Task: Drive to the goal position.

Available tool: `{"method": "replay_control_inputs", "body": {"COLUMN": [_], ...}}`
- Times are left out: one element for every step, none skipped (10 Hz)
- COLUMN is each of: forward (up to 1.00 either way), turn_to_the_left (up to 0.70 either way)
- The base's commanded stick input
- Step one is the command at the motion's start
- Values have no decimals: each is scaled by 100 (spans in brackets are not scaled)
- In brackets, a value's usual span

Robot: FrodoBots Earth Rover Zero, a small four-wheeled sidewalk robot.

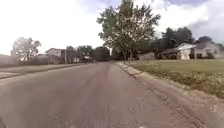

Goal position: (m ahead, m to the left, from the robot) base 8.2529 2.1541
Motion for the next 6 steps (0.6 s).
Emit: {"method": "replay_control_inputs", "body": {"forward": [100,100,100,100,100,100], "turn_to_the_left": [0,0,0,0,0,0]}}
